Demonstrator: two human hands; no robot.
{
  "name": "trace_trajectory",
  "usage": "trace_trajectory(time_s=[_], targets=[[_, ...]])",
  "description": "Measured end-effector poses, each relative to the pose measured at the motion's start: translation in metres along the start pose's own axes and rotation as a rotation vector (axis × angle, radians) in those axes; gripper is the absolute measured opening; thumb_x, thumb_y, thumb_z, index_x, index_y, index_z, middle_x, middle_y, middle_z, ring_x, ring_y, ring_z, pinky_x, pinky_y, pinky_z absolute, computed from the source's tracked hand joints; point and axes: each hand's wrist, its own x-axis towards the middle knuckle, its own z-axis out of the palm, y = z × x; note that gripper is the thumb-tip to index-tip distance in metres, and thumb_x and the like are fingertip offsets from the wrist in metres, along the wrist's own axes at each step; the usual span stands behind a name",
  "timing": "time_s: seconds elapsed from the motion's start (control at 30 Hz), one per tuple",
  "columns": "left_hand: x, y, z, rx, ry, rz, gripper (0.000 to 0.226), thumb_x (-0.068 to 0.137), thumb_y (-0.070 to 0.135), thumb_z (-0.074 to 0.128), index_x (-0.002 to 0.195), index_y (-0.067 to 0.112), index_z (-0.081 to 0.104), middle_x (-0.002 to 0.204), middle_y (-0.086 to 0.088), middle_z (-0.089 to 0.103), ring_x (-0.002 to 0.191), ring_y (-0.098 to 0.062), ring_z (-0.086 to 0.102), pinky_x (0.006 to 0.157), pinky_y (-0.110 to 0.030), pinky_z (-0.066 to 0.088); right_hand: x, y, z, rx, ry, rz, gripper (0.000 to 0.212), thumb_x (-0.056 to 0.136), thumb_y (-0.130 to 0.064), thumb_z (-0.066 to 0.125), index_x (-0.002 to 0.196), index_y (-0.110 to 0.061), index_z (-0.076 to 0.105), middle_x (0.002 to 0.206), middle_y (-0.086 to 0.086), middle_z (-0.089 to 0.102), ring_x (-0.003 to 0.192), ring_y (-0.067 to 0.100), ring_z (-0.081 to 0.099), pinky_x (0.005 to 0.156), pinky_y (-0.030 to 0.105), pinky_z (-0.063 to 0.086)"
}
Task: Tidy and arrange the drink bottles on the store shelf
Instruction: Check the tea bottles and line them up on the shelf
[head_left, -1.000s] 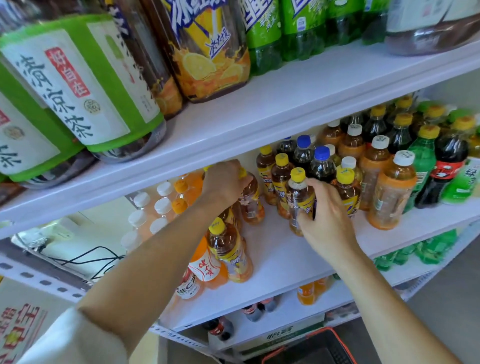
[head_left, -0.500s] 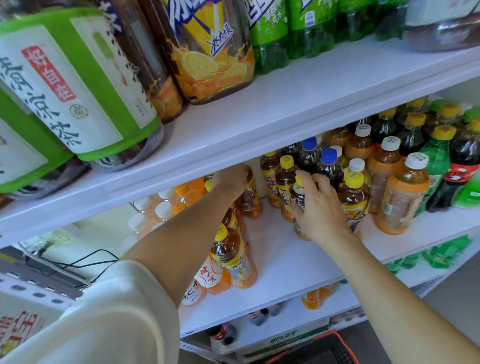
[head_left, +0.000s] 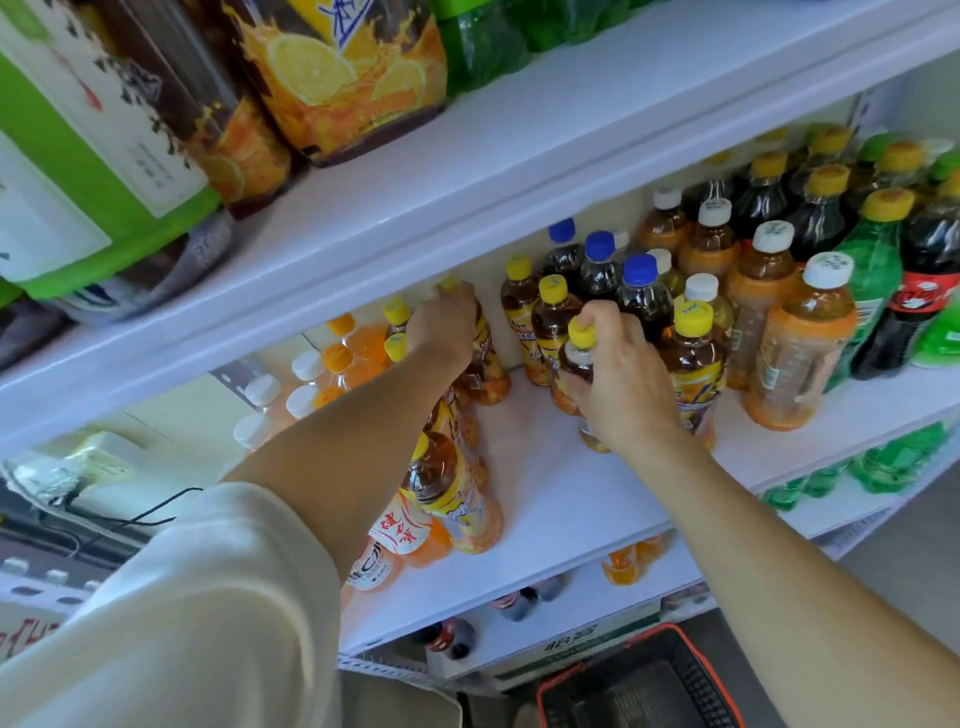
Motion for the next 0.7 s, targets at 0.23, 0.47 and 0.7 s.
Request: trace_trajectory(time_s=[0.23, 0.47, 0.7], targets=[[-0.004, -0.001, -0.014, 0.027, -0.089, 0.053, 0.066, 0.084, -0.006, 0.058, 0.144, 0.007, 0.032, 0.115, -0.021, 0.058, 0.099, -0.041, 0.064, 0.059, -0.039, 0.047, -0.005, -0.003, 0.008, 0.021, -0.042, 0.051, 0.075, 0.075, -0.023, 0.081, 0.138, -0.014, 0.04, 0.122, 0.02, 0.054, 0.104, 0.038, 0.056, 0.079, 0.04, 0.048], [-0.077, 0.012, -0.045, -0.451, -0.098, 0.268, 0.054, 0.082, 0.008, 0.056, 0.135, 0.017, 0.056, 0.116, -0.014, 0.065, 0.106, -0.03, 0.062, 0.083, -0.036, 0.052, -0.03, -0.003, -0.03, 0.238, -0.005, 0.089, 0.054, 0.076, -0.027, 0.08, 0.121, -0.024, 0.051, 0.105, -0.001, 0.063, 0.097, 0.02, 0.059, 0.076, 0.031, 0.05], [-0.192, 0.047, -0.051, -1.623, -0.426, 0.337, 0.09, 0.08, 0.004, 0.077, 0.151, 0.019, 0.025, 0.141, 0.003, 0.055, 0.133, -0.016, 0.05, 0.108, -0.031, 0.043, -0.06, -0.016, -0.113, 0.933, -0.154, -0.018, 0.052, 0.066, -0.039, 0.085, 0.112, -0.037, 0.062, 0.103, -0.008, 0.075, 0.096, 0.008, 0.071, 0.077, 0.025, 0.058]])
